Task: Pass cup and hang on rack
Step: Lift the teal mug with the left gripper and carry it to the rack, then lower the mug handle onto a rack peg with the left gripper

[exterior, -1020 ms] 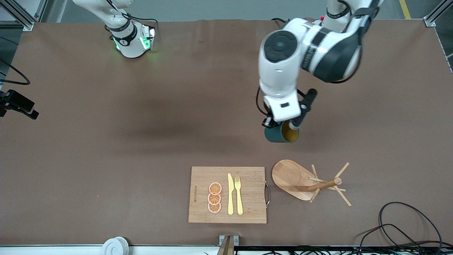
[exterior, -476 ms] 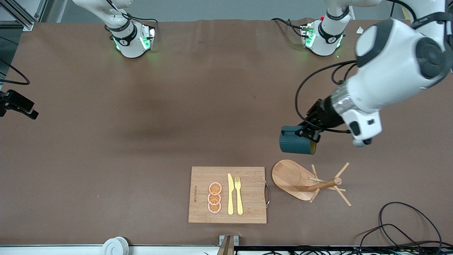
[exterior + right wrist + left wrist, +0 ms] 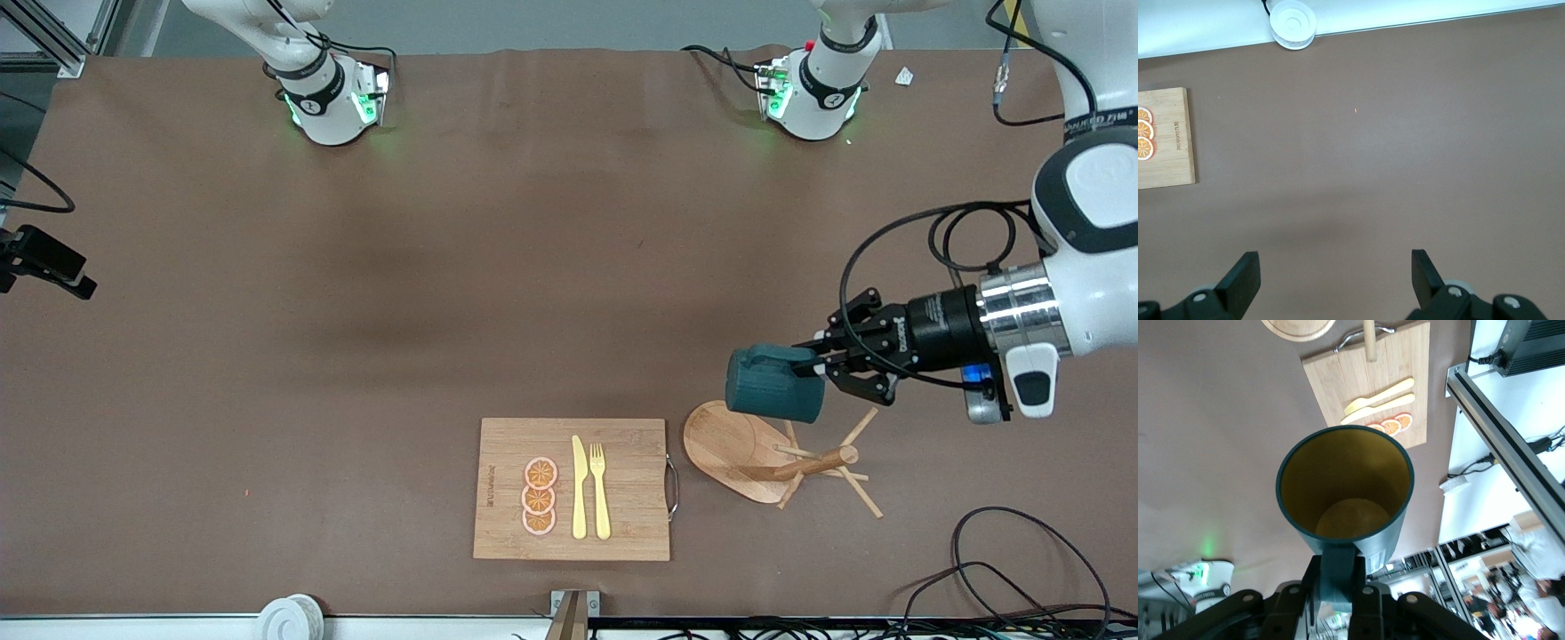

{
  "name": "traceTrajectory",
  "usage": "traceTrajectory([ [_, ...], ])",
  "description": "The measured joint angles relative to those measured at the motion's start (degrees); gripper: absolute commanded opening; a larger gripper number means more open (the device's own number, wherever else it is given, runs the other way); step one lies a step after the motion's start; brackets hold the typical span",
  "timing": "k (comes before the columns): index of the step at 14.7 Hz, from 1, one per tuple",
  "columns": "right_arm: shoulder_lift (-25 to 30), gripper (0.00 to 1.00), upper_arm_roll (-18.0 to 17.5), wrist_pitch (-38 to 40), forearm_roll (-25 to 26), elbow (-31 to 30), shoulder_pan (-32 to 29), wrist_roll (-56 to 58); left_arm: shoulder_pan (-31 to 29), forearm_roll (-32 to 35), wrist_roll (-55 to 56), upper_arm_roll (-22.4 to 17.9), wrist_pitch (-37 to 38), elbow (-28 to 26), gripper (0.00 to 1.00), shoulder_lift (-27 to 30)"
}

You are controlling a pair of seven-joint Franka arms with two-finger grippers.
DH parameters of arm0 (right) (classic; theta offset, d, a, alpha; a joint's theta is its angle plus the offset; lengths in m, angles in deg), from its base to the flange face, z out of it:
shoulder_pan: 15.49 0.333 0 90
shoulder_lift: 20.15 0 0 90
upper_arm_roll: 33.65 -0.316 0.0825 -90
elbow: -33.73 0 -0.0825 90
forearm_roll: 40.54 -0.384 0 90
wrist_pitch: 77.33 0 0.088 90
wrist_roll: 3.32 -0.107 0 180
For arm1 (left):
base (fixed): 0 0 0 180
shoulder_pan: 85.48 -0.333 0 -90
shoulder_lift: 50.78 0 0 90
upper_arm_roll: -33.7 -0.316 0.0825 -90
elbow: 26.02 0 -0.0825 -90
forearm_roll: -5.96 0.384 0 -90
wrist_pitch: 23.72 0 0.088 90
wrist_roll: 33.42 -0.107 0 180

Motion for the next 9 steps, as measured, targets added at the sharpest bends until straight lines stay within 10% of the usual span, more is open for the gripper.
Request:
traceTrajectory([
  [9, 0.00, 1.00, 0.00, 0.01, 0.00, 0.01, 0.00, 0.00, -3.78, -14.36, -10.21, 0.05, -0.44, -0.17, 0.00, -8.35],
])
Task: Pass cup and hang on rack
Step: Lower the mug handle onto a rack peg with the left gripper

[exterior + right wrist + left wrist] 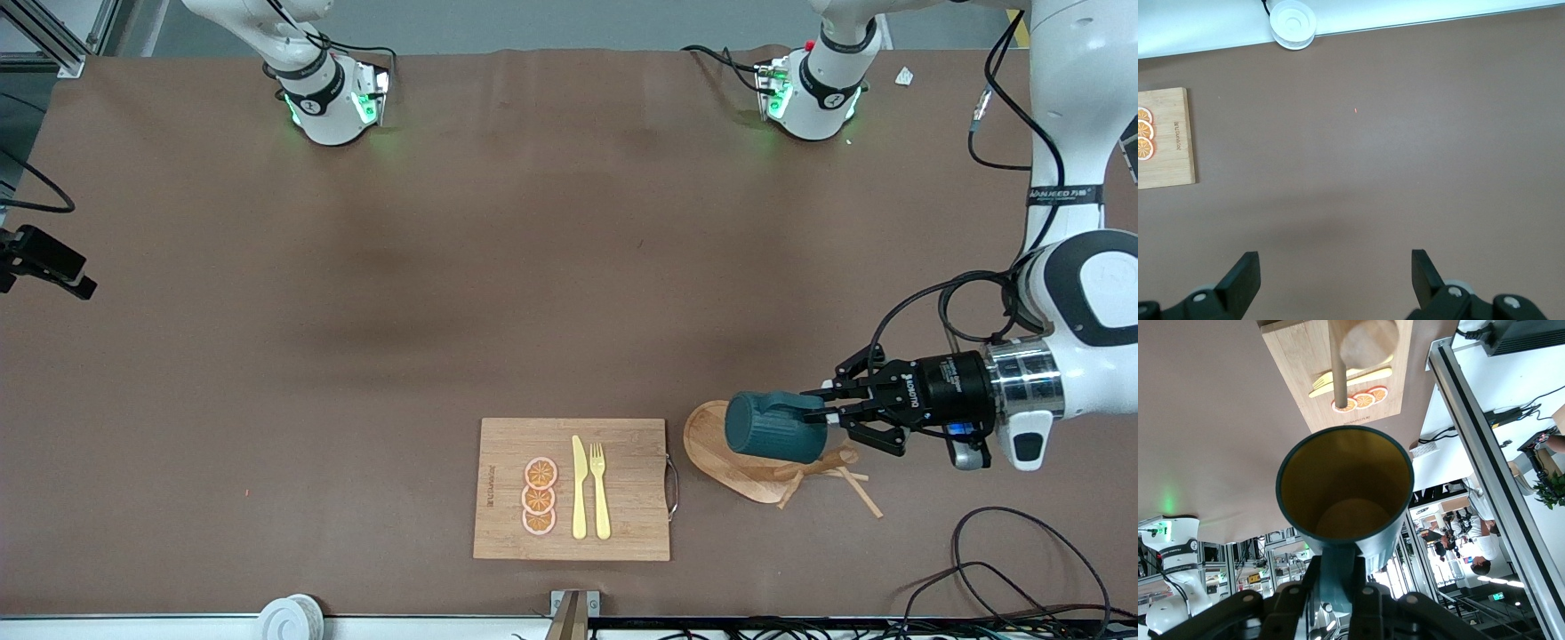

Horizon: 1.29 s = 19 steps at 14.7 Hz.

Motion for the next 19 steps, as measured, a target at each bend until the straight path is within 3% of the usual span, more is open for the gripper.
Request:
traceTrajectory([
  [16, 0.00, 1.00, 0.00, 0.00, 0.00, 0.00, 0.00, 0.00, 0.52, -1.02, -0.04, -0.01, -6.15, 0.06, 0.00, -4.58],
  [19, 0.00, 1.00, 0.00, 0.00, 0.00, 0.00, 0.00, 0.00, 0.28, 2.77, 1.49, -0.10, -7.18, 0.06, 0.00, -4.58],
])
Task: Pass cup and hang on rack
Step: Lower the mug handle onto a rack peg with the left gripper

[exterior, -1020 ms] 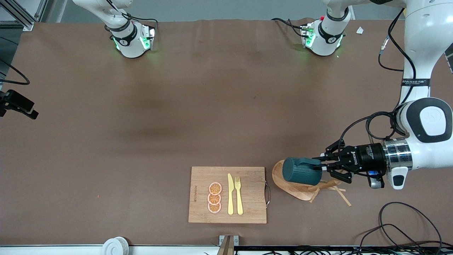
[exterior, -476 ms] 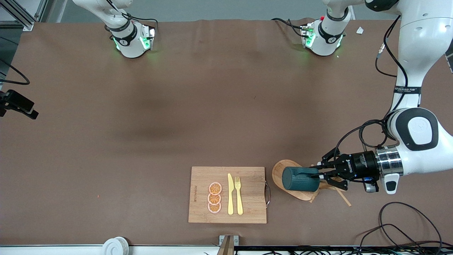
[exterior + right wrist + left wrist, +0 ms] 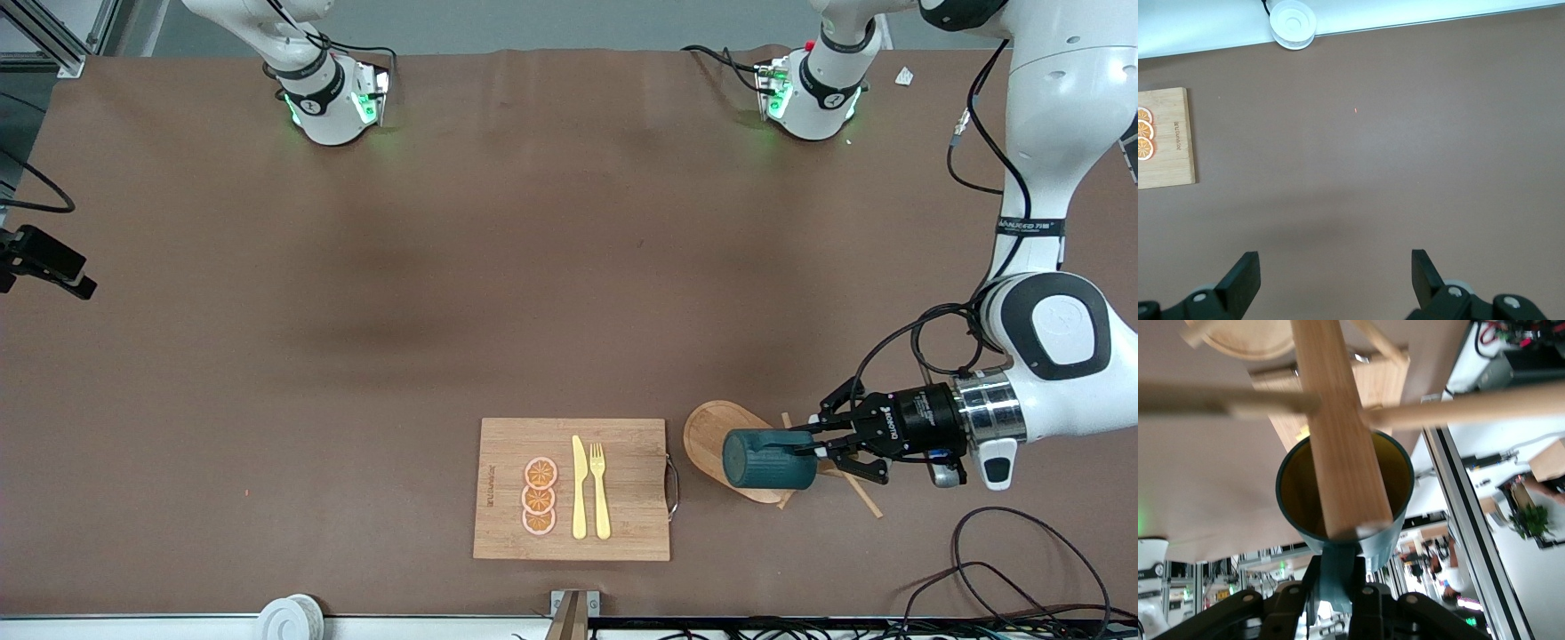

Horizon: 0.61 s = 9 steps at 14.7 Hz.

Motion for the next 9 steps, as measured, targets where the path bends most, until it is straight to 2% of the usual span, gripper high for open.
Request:
traceTrajectory([
  [3, 0.00, 1.00, 0.00, 0.00, 0.00, 0.00, 0.00, 0.00, 0.28, 3.93, 2.09, 0.04, -0.02, 0.00, 0.00, 0.00],
  [9, 0.00, 1.00, 0.00, 0.00, 0.00, 0.00, 0.00, -0.01, 0.08, 4.95, 2.18, -0.02, -0.19, -0.04, 0.01, -0.09],
])
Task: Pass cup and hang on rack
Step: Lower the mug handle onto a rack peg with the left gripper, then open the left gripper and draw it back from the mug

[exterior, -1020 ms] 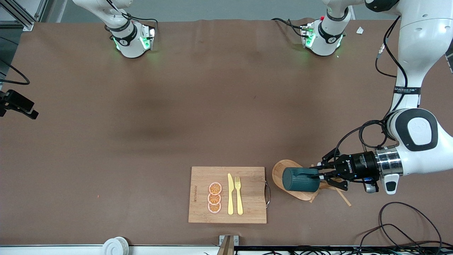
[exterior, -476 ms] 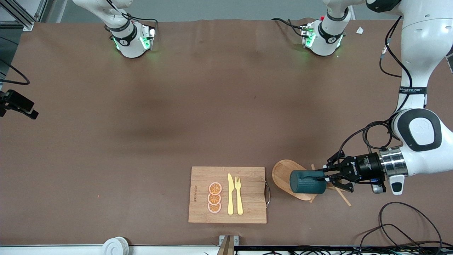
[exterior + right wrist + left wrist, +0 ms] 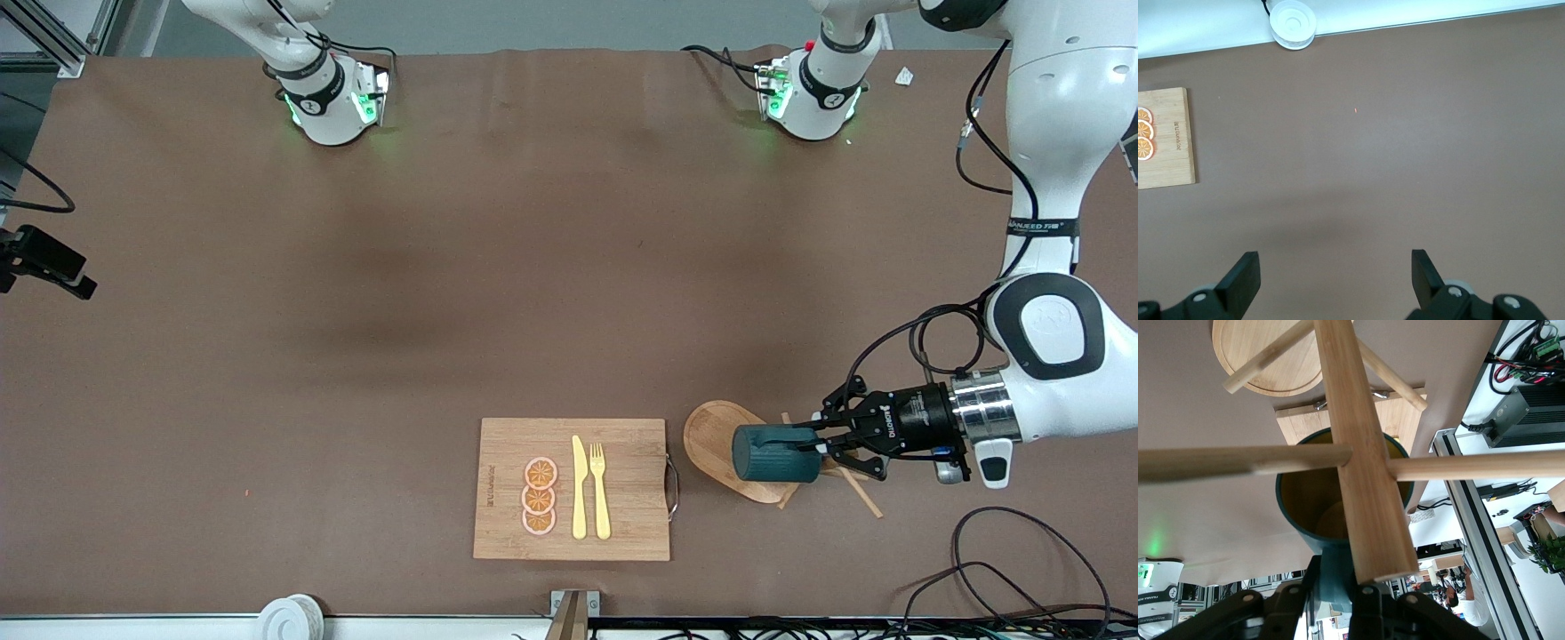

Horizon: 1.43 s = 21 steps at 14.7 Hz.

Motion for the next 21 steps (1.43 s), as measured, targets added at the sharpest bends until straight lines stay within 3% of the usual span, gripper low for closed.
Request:
traceTrajectory([
  [1, 0.00, 1.00, 0.00, 0.00, 0.00, 0.00, 0.00, 0.00, -0.06, 0.00, 0.00, 0.00, -0.03, -0.01, 0.04, -0.11],
  [2, 0.00, 1.00, 0.00, 0.00, 0.00, 0.00, 0.00, 0.00, -0.11, 0.01, 0.00, -0.01, -0.10, -0.01, 0.14, -0.27],
  [5, 0.00, 1.00, 0.00, 0.00, 0.00, 0.00, 0.00, 0.00, -0.14, 0.00, 0.00, 0.03, -0.13, -0.01, 0.57, -0.40],
  [7, 0.00, 1.00, 0.00, 0.00, 0.00, 0.00, 0.00, 0.00, -0.29, 0.00, 0.07, 0.03, -0.18, 0.12, 0.66, -0.39],
  [8, 0.00, 1.00, 0.00, 0.00, 0.00, 0.00, 0.00, 0.00, -0.49, 0.00, 0.37, 0.02, -0.25, 0.22, 0.79, -0.38],
  [9, 0.00, 1.00, 0.00, 0.00, 0.00, 0.00, 0.00, 0.00, -0.88, 0.00, 0.81, -0.01, -0.37, 0.33, 1.00, -0.38],
  [16, 0.00, 1.00, 0.00, 0.00, 0.00, 0.00, 0.00, 0.00, -1.33, 5.76, 1.17, 0.56, -0.35, 1.41, 1.00, 1.38],
  [21, 0.00, 1.00, 0.00, 0.00, 0.00, 0.00, 0.00, 0.00, 1.33, 22.30, 3.86, 2.72, 0.35, 1.65, 1.00, 6.79],
])
